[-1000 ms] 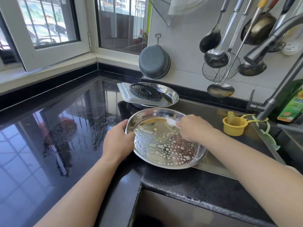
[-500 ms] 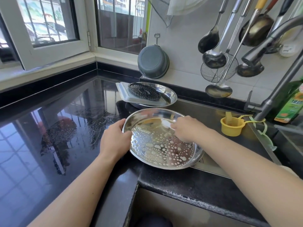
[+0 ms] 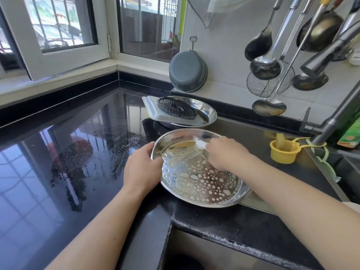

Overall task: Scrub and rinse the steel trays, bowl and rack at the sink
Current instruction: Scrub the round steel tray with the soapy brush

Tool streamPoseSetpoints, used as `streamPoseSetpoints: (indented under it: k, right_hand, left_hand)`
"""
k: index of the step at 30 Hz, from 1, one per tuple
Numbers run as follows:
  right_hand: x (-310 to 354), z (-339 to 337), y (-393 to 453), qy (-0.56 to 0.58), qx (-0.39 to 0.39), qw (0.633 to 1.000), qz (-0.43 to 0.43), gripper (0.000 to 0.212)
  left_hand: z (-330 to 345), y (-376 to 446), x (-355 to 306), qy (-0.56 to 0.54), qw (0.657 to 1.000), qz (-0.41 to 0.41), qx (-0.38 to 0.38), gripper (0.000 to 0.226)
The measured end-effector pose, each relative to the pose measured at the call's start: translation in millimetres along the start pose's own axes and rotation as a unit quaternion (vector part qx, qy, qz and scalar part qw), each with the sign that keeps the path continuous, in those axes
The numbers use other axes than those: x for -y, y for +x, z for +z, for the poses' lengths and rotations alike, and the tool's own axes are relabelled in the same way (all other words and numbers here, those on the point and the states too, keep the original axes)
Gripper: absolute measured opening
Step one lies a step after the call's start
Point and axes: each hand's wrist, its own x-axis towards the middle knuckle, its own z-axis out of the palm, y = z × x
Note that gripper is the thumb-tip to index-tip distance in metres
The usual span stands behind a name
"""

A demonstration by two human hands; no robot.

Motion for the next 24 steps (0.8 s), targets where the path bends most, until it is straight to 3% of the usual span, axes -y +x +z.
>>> streamPoseSetpoints:
  k: [5,8,10,15,19,24]
  right_hand:
    - [13,-9,-7,0.003,0.035,0.997,-0.065,0.04]
    - [-2,-10,-9,-0.011,0.001,1.0,0.02,0.033]
    - [-4,-11,-15,-0.019,0.002,0.997,0.069,0.034]
    - [15,-4,-19,-0.024,-0.002,0.997,0.073,0.042]
    - [35,-2,-7,0.069,-0.01,0.996,0.048,0.049]
    - [53,1,-7,0.161,0.053,0.985,-0.044,0.046]
  left_hand:
    - [-1,-3,-2,0.006,1.0,0.002,0.001,0.024]
    - [0,-3,-2,0.005,1.0,-0.001,0.002,0.035]
    - [0,-3,-2,0.004,1.0,-0.004,0.002,0.03]
    - [0,-4,-4,0.001,1.0,-0.003,0.007,0.031]
    - [-2,-5,-5,0.008,1.0,0.0,0.02,0.042]
    - [-3,-4,-3,0.016,1.0,-0.002,0.021,0.04]
